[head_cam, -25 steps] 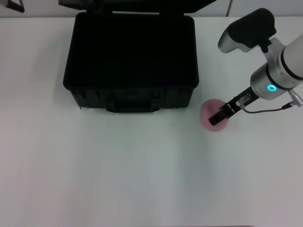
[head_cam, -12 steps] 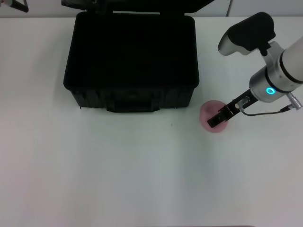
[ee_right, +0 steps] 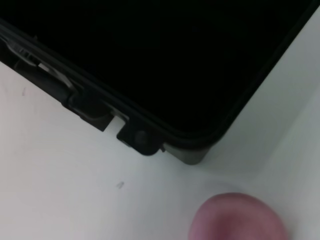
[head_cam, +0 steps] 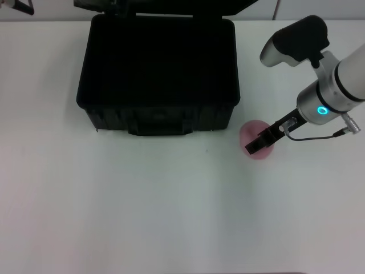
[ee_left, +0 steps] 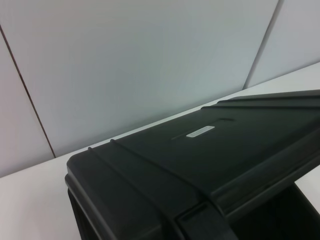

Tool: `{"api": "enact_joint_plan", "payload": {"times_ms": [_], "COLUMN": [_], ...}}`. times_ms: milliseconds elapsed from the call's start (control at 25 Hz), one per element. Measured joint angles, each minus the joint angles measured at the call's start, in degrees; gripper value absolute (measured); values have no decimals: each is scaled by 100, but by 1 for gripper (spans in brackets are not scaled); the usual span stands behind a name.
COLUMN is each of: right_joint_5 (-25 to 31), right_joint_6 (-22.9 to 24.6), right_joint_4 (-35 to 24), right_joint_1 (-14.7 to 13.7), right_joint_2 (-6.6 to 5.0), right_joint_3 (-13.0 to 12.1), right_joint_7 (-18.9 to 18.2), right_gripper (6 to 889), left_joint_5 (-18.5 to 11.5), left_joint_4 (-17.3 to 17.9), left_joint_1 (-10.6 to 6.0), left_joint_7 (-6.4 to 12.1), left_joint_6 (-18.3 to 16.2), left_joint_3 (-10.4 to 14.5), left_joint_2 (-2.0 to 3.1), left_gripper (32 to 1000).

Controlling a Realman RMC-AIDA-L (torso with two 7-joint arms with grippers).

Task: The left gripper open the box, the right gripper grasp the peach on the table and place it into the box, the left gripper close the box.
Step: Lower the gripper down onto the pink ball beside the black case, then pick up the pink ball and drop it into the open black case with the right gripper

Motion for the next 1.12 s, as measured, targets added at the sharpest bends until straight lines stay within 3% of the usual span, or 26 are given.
{"api": "enact_joint_plan", "payload": {"times_ms": [600,840,920,1120], "right_joint_5": [-7,-24,-36,-38], "right_joint_6": [-1,34,39,50], "right_joint_4": [91,100,100,101], "right_joint_1": [18,64,67,77], "right_joint_2": [0,-6,-12,-13], "right_joint_3": [-3,-3,-3,-3], "right_joint_7": [2,16,17,27], "right_gripper": [548,301,132,92], "left_joint_5": [8,8,8,8], "left_joint_4": [-13,-14,-14,-15], "left_joint_1": [3,3,3,5], "left_joint_7": [17,23,25,26], "left_joint_6": [2,7,8,10], "left_joint_3": [-1,0,-1,0], "left_joint_2": [0,9,9,10], "left_gripper": [381,380,380,381]}}
